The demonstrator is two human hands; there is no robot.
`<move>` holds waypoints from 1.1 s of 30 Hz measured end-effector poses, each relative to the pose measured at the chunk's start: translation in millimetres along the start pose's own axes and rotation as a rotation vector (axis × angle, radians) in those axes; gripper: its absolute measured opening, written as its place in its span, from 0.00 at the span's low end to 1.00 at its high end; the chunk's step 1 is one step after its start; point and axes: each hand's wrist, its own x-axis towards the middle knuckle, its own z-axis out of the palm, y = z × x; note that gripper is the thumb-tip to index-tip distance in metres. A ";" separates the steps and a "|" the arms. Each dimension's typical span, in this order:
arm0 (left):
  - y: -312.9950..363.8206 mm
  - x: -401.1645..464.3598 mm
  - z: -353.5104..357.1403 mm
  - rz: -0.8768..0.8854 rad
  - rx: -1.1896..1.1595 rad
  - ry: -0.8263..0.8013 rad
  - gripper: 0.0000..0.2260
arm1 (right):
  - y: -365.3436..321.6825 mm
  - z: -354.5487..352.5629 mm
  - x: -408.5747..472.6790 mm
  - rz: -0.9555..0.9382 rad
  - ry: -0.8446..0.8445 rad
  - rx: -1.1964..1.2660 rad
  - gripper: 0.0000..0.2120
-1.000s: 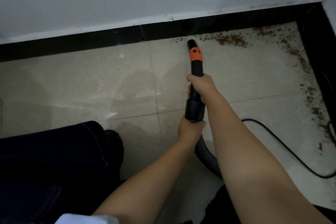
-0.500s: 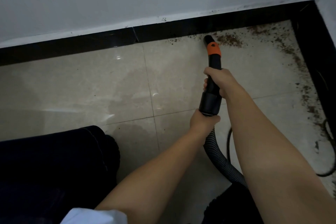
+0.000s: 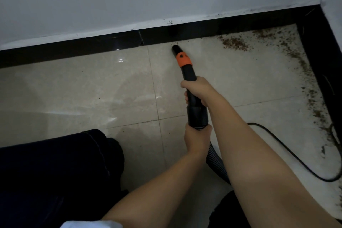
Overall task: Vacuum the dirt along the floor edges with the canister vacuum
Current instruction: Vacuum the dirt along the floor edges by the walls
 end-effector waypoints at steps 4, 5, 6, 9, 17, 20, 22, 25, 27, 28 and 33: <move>3.5 3.5 -9.0 0.018 -0.004 0.039 0.13 | -2.1 10.5 0.8 -0.015 0.013 0.030 0.05; 6.3 4.5 -9.7 0.020 0.003 0.026 0.14 | -2.6 8.0 1.4 -0.014 0.036 0.051 0.05; 8.7 5.5 -8.9 0.023 0.018 0.004 0.15 | -3.0 3.7 2.1 -0.012 0.064 0.077 0.05; 16.7 8.8 -0.7 0.034 0.105 -0.088 0.17 | -1.8 -18.9 5.2 -0.002 0.171 0.165 0.04; 34.7 17.2 19.6 -0.015 0.197 -0.216 0.18 | -5.0 -54.9 13.2 0.017 0.268 0.266 0.06; 35.1 19.1 19.7 -0.047 0.161 -0.213 0.18 | -7.0 -53.7 15.4 0.021 0.247 0.262 0.06; 35.6 18.7 20.7 -0.063 0.130 -0.209 0.17 | -9.8 -51.9 16.5 0.023 0.212 0.230 0.06; 37.8 17.1 20.7 -0.078 0.078 -0.194 0.16 | -14.6 -46.4 17.5 0.020 0.170 0.176 0.06; 37.6 16.4 18.8 -0.094 0.055 -0.199 0.17 | -16.4 -42.8 17.8 0.025 0.153 0.147 0.07; 36.6 15.7 18.0 -0.105 0.045 -0.199 0.17 | -16.9 -41.3 17.3 0.028 0.143 0.134 0.07; 30.4 9.6 12.5 -0.130 -0.012 -0.169 0.14 | -16.1 -29.8 11.7 0.026 0.081 0.071 0.05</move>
